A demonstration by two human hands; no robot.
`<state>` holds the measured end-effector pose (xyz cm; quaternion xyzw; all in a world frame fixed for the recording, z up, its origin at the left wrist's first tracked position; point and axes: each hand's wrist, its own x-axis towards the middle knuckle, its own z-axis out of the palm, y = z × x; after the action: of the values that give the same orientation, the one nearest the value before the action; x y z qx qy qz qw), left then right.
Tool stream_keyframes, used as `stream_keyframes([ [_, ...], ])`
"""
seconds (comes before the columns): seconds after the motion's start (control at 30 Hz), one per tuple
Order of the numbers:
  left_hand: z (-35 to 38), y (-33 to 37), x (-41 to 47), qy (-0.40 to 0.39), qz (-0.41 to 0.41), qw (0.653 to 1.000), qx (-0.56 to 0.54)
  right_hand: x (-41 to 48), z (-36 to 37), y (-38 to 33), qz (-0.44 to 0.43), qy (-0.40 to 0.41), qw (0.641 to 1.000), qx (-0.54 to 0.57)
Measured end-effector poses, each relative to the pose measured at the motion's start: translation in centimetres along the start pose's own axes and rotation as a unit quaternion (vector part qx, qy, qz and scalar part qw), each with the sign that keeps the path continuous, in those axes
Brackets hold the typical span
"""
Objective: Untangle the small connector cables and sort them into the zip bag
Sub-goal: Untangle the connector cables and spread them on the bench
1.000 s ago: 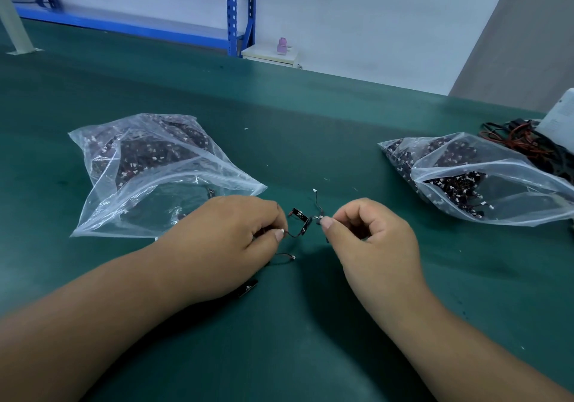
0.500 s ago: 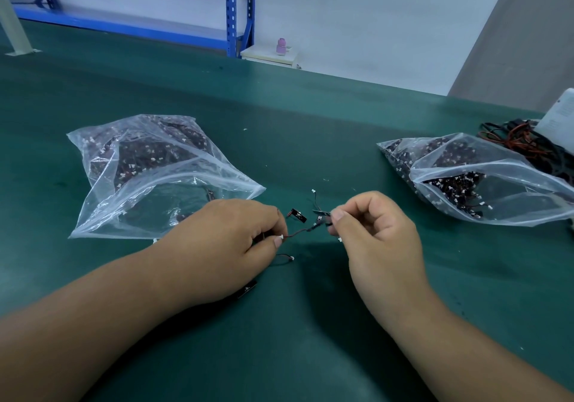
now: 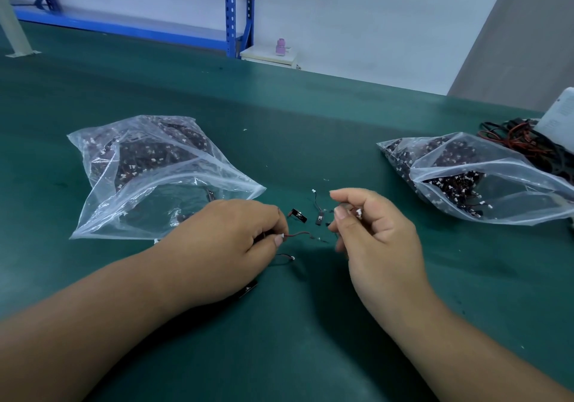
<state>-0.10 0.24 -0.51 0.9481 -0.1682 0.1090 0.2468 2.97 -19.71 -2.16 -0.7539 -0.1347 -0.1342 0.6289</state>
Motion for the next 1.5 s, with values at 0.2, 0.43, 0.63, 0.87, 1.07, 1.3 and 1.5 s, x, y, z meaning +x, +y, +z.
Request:
stream_keyframes([
  [0.2,-0.1,0.2,-0.1,0.014,0.017,1.0,-0.013,-0.4,0.2,-0.1,-0.001,-0.033,0.997,-0.075],
  [0.43,-0.2,0.3,0.1,0.045,0.019,0.999,-0.021,-0.5,0.0,-0.5,0.034,-0.095,0.994,-0.033],
  [0.63,-0.3,0.3,0.1,0.055,0.015,0.998,-0.008,-0.9,0.4,-0.3,0.027,-0.134,0.987,-0.081],
  [0.87,0.2,-0.3,-0.1,-0.004,0.005,1.0,0.027,-0.4,0.1,-0.6,0.057,-0.066,0.996,0.01],
  [1.07,0.1,-0.2,-0.1,-0.045,0.041,0.993,0.105,0.5,-0.7,-0.6,0.043,0.018,0.999,-0.015],
  [1.3,0.0,0.0,0.0,-0.018,0.017,0.996,0.088,0.6,-0.7,-0.3,0.019,0.008,0.989,-0.147],
  [1.5,-0.1,0.0,0.1,0.007,-0.039,0.998,0.038,1.1,-1.3,-0.4,0.038,0.022,0.994,-0.104],
])
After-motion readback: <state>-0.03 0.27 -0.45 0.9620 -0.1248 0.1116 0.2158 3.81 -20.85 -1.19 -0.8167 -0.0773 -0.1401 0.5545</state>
